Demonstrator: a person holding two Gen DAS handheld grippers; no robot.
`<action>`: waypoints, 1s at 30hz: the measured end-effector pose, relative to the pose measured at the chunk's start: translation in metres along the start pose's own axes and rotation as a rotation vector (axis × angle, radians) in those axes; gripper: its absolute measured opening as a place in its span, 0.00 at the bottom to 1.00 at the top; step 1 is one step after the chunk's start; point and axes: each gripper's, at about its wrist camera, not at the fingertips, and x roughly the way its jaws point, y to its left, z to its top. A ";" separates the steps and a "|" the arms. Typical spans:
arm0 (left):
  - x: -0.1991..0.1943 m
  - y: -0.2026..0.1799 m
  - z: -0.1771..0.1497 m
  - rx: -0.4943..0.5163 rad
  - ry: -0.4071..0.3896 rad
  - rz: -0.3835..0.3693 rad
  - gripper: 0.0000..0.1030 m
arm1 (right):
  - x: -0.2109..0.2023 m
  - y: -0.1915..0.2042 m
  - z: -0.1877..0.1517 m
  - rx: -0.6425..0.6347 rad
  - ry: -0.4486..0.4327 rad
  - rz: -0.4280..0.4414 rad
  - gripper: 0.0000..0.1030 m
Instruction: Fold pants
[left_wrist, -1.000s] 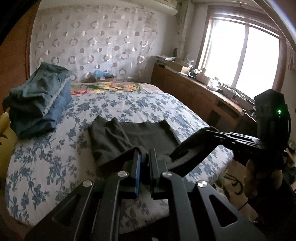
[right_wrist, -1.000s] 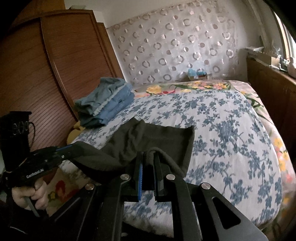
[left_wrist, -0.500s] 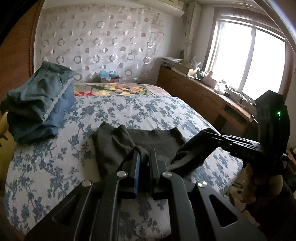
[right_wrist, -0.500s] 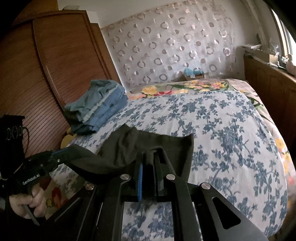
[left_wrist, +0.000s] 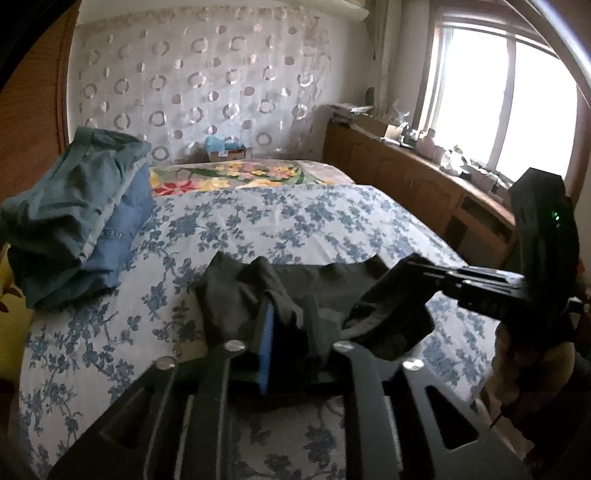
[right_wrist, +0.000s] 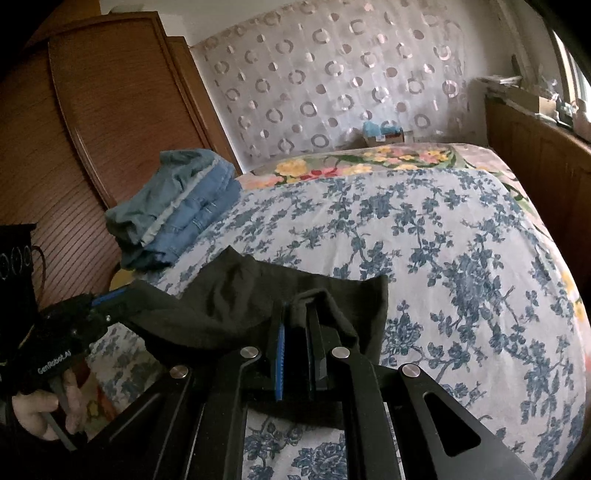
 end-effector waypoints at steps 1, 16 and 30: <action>0.000 0.001 -0.001 0.002 0.002 0.011 0.31 | 0.000 0.001 0.000 0.002 -0.004 0.000 0.08; 0.011 0.021 -0.018 -0.018 0.083 -0.005 0.60 | -0.003 0.007 0.010 -0.086 -0.011 -0.080 0.27; 0.041 0.030 -0.040 -0.083 0.215 0.028 0.60 | -0.022 -0.003 -0.025 -0.109 0.068 -0.093 0.31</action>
